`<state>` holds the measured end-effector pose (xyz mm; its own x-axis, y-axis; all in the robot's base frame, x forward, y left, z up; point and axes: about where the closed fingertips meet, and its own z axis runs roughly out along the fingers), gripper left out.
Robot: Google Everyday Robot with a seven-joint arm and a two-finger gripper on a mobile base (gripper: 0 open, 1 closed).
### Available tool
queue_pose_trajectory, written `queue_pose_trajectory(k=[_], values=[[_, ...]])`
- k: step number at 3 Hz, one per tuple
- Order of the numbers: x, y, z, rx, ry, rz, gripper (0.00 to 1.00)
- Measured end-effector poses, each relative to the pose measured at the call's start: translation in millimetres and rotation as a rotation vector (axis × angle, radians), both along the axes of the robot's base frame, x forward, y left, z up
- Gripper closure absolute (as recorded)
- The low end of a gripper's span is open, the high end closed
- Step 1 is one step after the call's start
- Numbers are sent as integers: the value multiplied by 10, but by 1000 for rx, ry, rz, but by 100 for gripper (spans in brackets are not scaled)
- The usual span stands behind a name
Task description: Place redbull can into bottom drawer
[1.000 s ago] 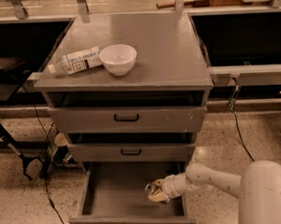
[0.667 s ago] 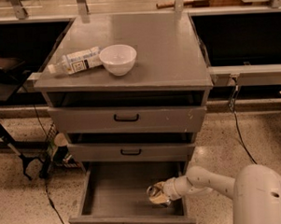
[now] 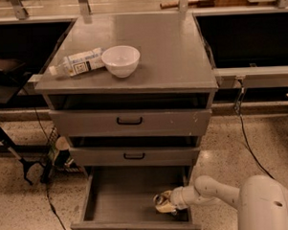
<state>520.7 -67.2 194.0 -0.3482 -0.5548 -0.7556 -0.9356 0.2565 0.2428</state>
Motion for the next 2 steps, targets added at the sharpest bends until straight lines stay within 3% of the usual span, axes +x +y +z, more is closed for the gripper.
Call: queue_pose_trajectory(k=[1,2], values=[[-50,-77,-12,7,6,-17,36],[-103,-154,28,16,3,-29,5]])
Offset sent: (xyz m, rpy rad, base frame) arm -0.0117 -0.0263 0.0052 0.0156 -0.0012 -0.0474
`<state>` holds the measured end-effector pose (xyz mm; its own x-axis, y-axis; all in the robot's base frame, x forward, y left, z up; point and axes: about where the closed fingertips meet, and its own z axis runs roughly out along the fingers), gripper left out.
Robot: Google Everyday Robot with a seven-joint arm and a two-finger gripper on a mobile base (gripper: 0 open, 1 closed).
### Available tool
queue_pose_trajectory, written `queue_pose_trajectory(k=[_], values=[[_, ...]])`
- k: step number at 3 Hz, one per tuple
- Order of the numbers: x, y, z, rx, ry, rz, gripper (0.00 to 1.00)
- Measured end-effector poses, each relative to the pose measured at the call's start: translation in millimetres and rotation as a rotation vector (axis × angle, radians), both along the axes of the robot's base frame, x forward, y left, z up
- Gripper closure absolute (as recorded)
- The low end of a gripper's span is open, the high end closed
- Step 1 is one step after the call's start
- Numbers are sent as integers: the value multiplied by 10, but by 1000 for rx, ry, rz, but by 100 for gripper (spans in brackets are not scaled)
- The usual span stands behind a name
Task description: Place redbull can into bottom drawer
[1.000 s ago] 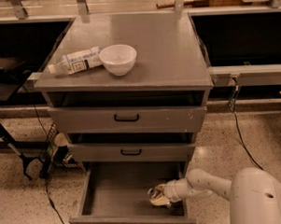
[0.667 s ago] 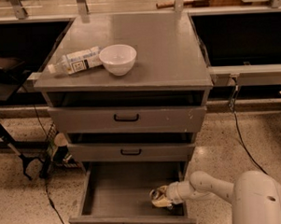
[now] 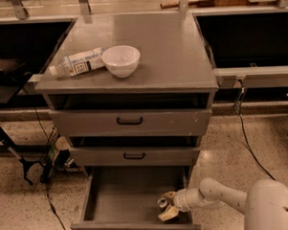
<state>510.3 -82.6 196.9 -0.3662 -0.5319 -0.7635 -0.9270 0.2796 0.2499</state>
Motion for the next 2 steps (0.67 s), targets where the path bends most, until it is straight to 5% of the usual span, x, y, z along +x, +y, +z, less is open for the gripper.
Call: queue_pose_trajectory(k=[2], values=[[-26,-42,68,10,-8,-1,0]])
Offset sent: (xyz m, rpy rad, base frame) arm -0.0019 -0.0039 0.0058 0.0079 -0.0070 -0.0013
